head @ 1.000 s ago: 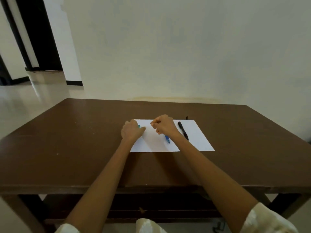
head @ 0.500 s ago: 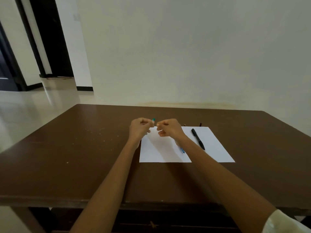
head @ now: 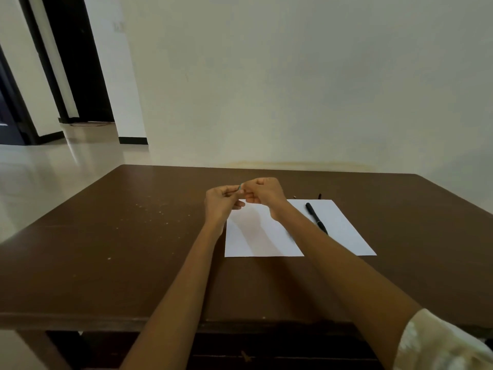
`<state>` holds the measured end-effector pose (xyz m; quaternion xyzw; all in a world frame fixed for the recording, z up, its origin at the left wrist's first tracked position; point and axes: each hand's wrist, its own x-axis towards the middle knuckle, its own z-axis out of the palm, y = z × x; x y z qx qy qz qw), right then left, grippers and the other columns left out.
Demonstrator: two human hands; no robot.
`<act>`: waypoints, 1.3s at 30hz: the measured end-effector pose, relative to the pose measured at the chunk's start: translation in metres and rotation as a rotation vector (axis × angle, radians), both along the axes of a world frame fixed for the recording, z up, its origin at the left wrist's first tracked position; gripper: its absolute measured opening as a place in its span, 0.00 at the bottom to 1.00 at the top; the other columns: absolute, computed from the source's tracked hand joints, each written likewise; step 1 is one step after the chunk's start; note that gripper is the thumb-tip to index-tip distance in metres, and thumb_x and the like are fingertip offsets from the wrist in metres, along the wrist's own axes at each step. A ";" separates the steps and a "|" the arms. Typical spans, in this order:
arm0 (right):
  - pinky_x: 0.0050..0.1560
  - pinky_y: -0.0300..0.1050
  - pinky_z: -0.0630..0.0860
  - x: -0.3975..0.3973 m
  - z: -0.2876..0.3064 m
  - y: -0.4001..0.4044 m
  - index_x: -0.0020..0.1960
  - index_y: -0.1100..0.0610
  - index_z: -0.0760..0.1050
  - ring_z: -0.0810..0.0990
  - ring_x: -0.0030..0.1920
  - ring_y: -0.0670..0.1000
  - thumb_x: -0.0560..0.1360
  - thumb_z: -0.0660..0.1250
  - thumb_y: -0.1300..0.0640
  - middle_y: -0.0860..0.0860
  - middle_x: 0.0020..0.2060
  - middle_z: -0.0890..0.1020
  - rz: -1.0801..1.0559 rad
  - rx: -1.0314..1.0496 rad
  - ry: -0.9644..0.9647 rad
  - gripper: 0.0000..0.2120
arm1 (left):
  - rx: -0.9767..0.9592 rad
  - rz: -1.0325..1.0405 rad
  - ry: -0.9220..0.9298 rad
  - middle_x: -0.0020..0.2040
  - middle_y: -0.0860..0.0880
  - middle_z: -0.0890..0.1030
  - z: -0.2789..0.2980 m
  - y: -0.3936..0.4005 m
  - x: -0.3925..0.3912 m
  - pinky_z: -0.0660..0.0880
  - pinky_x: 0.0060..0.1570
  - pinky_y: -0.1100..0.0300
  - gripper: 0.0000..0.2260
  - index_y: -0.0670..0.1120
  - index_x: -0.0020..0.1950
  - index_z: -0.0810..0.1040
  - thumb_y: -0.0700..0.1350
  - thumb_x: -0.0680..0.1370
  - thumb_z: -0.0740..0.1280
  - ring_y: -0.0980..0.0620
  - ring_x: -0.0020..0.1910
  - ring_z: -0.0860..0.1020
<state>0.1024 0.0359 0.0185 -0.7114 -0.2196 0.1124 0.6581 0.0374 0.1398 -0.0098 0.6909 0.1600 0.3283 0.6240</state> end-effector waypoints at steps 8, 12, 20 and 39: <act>0.42 0.42 0.82 0.020 0.006 0.007 0.44 0.65 0.81 0.81 0.35 0.52 0.72 0.70 0.60 0.58 0.37 0.82 0.001 -0.094 -0.019 0.07 | -0.133 -0.034 -0.003 0.43 0.44 0.82 0.000 0.004 -0.006 0.78 0.32 0.67 0.10 0.39 0.55 0.79 0.39 0.74 0.70 0.54 0.32 0.83; 0.41 0.39 0.80 0.025 0.000 0.015 0.46 0.66 0.81 0.80 0.32 0.48 0.72 0.70 0.61 0.56 0.37 0.82 0.101 -0.559 -0.260 0.08 | -0.281 0.100 -0.078 0.44 0.46 0.82 0.003 0.007 -0.005 0.79 0.34 0.66 0.11 0.40 0.55 0.79 0.39 0.74 0.70 0.52 0.36 0.82; 0.34 0.34 0.76 0.029 0.004 0.041 0.45 0.65 0.81 0.79 0.29 0.45 0.72 0.71 0.58 0.54 0.34 0.81 0.189 -0.897 -0.465 0.09 | -0.406 0.215 -0.122 0.45 0.45 0.82 0.001 0.013 -0.001 0.80 0.35 0.65 0.12 0.40 0.57 0.78 0.38 0.74 0.70 0.52 0.37 0.82; 0.49 0.42 0.80 -0.015 -0.010 -0.023 0.54 0.58 0.81 0.83 0.45 0.48 0.74 0.70 0.56 0.53 0.47 0.85 -0.051 -0.329 -0.689 0.11 | -0.523 -0.100 -0.207 0.49 0.43 0.82 0.009 -0.029 -0.008 0.81 0.41 0.61 0.08 0.42 0.55 0.74 0.39 0.77 0.66 0.49 0.47 0.82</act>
